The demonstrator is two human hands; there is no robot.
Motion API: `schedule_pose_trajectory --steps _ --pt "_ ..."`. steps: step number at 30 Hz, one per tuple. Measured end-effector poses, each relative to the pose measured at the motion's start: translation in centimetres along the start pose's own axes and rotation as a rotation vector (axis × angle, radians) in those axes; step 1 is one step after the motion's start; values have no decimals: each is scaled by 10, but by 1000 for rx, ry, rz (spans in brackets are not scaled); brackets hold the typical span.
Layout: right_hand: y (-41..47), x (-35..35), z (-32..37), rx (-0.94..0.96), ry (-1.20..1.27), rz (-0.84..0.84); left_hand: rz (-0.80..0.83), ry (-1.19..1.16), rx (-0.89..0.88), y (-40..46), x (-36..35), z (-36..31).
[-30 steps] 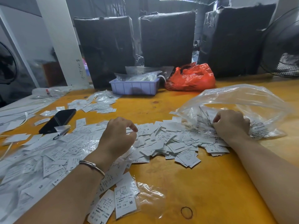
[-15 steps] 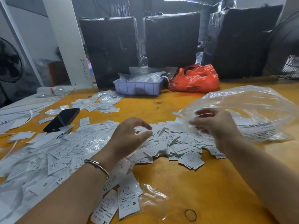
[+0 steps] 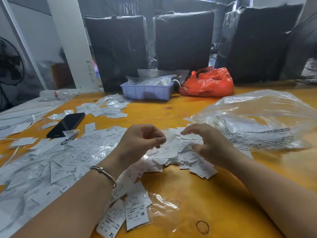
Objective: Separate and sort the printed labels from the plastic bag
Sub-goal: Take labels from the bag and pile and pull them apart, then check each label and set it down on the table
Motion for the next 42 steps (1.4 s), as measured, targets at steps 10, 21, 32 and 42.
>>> schedule_pose_trajectory --steps 10,21,32,42 --pt "6 -6 -9 -32 144 -36 43 -77 30 -1 -2 0" --pt "-2 19 -21 -168 502 -244 103 -311 105 -2 -3 5" --pt "-8 30 10 34 526 -260 -5 -82 3 -1 2 -1" --pt "-11 21 38 201 313 -168 90 23 -134 -6 -10 -15"
Point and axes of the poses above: each hand's wrist, its own y-axis towards the middle knuckle, its own x-axis out of the back of the hand, z = x × y, the point moved 7 cm from there along y, towards the middle knuckle, and after that the axes turned 4 degrees about z, right-handed, at the moved point
